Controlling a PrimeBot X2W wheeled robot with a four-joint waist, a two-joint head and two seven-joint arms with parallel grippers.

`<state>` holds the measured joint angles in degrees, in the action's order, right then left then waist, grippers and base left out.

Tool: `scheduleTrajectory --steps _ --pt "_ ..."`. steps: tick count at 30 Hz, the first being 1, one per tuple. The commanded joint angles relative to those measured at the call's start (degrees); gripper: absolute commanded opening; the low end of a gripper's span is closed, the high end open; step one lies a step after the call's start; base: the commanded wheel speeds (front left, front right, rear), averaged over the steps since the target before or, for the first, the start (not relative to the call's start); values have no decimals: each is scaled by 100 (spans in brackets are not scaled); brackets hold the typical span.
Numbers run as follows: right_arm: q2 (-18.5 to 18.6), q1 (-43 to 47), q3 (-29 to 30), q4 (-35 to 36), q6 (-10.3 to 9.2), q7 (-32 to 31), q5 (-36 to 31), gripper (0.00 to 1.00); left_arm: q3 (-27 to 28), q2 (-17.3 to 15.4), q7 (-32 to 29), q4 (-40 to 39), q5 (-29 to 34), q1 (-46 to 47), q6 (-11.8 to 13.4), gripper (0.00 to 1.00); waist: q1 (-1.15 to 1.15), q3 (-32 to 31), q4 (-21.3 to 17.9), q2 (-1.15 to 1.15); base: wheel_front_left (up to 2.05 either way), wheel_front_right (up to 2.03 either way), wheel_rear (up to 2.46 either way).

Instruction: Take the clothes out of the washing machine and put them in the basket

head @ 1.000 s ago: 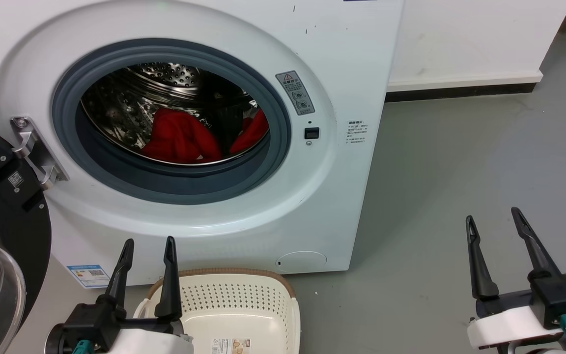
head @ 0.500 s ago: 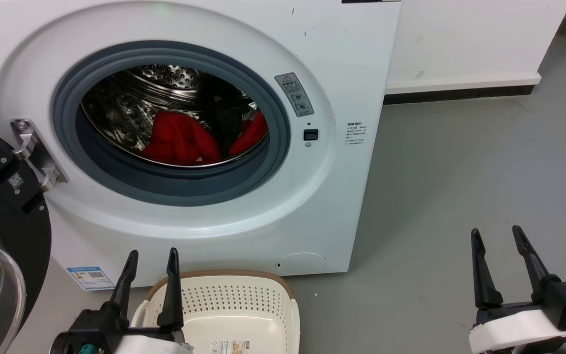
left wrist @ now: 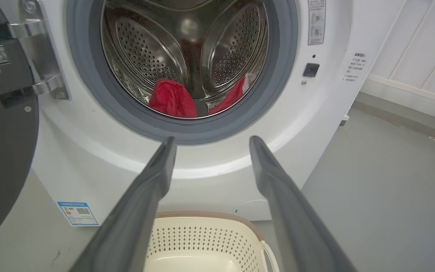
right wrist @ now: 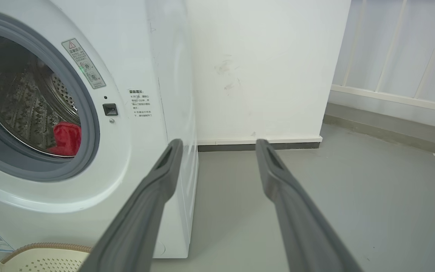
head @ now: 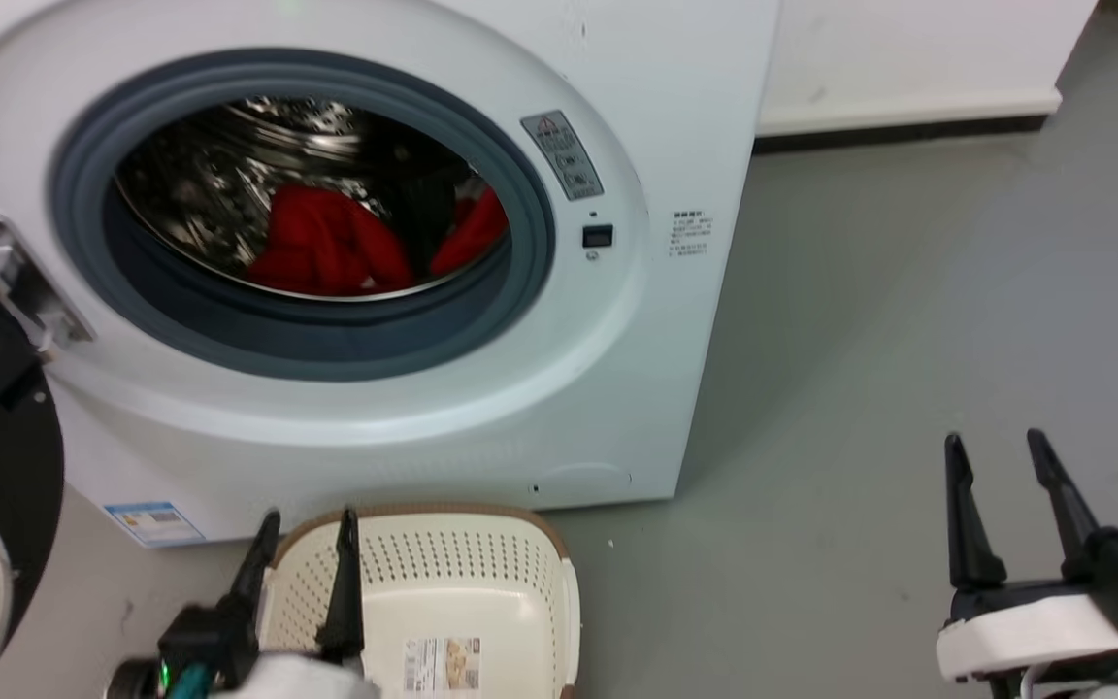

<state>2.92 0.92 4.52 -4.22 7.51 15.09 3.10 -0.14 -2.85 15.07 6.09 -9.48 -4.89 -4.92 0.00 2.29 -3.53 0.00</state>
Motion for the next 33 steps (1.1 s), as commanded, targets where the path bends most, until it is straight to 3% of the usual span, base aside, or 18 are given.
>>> scheduleTrajectory --steps 1,7,13,18,25,33 --pt "-6 -191 42 51 -4 12 50 100 16 -15 16 102 168 382 -64 100 0 405 -127 0 0 0 0" --pt "-9 -572 153 248 -4 12 137 100 202 -299 16 436 262 1465 -196 100 0 1589 -316 0 0 0 0" --pt "-12 -877 202 366 -4 12 230 100 158 -1001 16 1047 133 2977 -250 100 0 2639 -474 0 0 0 0" --pt "-12 -1036 189 471 -4 12 267 100 -294 -1779 -141 1922 -114 4596 -256 100 0 3257 -575 0 0 0 0" --pt "-11 -1268 113 595 -4 12 399 100 -1101 -2573 -1000 2878 -681 6819 -251 100 0 3943 -782 0 0 0 0" --pt "-13 -1314 -160 669 -4 12 661 100 -2066 -3267 -1977 3850 -347 8672 -251 100 0 4449 -1017 0 0 0 0"
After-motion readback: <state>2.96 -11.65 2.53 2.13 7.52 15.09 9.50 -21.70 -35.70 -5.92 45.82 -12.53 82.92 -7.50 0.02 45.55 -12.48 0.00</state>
